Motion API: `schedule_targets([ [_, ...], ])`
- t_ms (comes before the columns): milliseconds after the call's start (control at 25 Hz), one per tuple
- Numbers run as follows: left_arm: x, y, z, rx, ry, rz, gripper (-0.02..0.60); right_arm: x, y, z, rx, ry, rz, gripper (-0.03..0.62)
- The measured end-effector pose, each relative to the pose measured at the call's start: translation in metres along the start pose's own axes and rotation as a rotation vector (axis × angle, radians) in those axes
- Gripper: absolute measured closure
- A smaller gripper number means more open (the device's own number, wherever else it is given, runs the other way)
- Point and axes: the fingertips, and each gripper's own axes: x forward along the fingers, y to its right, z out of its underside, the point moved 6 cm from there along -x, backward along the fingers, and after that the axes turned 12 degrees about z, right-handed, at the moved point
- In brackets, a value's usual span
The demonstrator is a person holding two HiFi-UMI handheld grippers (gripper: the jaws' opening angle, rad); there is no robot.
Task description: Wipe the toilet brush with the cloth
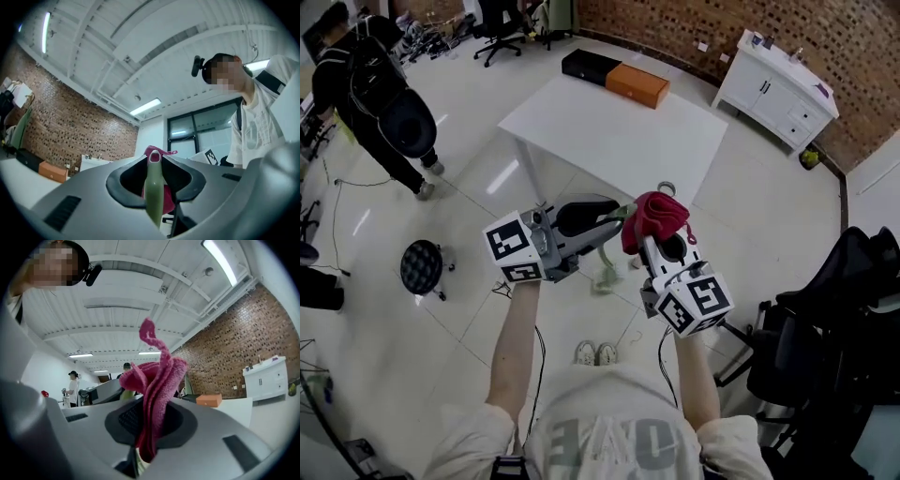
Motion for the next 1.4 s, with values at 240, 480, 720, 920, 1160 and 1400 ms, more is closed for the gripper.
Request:
schedule_targets([
  [240,0.031,0.010,-0.033,0.079,-0.039,0.019,0.476,-0.008,-0.023,-0.005,-0.080,0.019,-0.062,0.562],
  [480,0.041,0.022,-0.061,0.115,-0.028,0.013,0.477,-0.013,-0.037,0.018,-0.177,-0.029,-0.106,0.562],
  [720,0.039,0.037,-0.100,0.132,0.010,0.002,0.477,-0.008,-0.044,0.070,-0.157,-0.124,-0.108,0.562],
  [920,0.025,0.044,-0.117,0.159,-0.021,-0.040,0.479,-0.005,-0.054,0.084,-0.139,-0.140,-0.088,0.562],
  [1160,0.005,0.029,-0.103,0.121,0.045,-0.224,0.480,-0.045,-0.074,0.052,-0.268,-0.006,-0.150,0.563],
  [1400,0.012,0.032,-0.114,0.118,0.107,-0.261,0.482,-0.038,-0.067,0.109,-0.549,-0.229,-0.064,0.562],
])
